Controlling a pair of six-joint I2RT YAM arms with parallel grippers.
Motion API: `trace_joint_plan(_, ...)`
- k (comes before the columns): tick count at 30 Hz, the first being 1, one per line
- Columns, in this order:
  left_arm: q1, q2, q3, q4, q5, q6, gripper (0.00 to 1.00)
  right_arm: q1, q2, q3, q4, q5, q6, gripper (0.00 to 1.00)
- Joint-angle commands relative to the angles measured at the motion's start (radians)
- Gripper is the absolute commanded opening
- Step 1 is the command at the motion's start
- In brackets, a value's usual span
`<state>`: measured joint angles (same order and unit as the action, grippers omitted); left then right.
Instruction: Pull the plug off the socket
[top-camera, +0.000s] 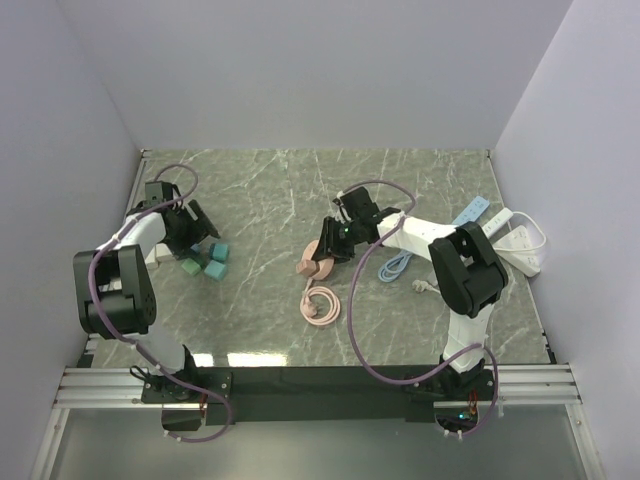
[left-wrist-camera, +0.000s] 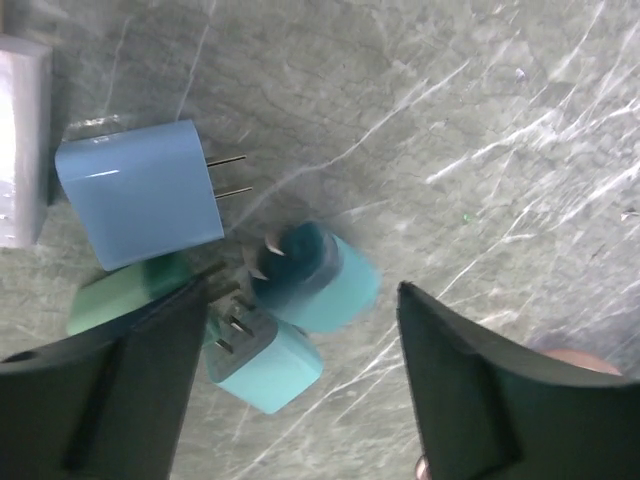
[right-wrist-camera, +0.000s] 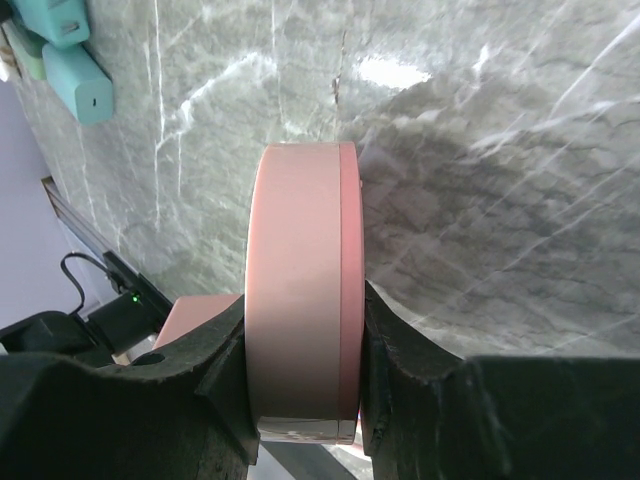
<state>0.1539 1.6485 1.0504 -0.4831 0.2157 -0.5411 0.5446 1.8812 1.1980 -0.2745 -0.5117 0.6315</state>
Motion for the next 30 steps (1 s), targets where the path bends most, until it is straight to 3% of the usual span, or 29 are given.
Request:
trace_joint_plan(1,0.001,-0.061,-0.003,0.015,-0.029,0.003,0.87,0.02,-0.031,0.024,-0.017,0.025,-0.015,0.0)
trace_joint_plan(5,-0.001,-0.134,-0.044,0.029,0.045,0.007,0.89,0.028,-0.024,0.063,-0.043,0.036,-0.006,0.0)
trace_joint_plan(8,-0.054,-0.225,-0.093,0.064,0.215,0.041,0.9,0.031,-0.019,0.092,-0.063,0.044,0.003,0.0)
trace_joint_plan(14,-0.347,-0.312,-0.134,0.132,0.411,0.078,0.9,0.035,0.006,0.14,-0.095,0.035,0.023,0.0)
trace_joint_plan(19,-0.431,-0.308,-0.181,0.236,0.459,-0.009,0.91,0.035,0.003,0.137,-0.097,0.035,0.03,0.0)
trace_joint_plan(23,-0.476,-0.28,-0.173,0.244,0.413,-0.042,0.93,0.037,-0.01,0.12,-0.089,0.039,0.034,0.0)
trace_joint_plan(25,-0.502,-0.266,-0.171,0.256,0.387,-0.065,0.99,0.035,-0.019,0.117,-0.083,0.039,0.037,0.0)
trace_joint_plan(30,-0.551,-0.228,-0.174,0.317,0.384,-0.12,1.0,0.037,-0.027,0.112,-0.071,0.033,0.042,0.0)
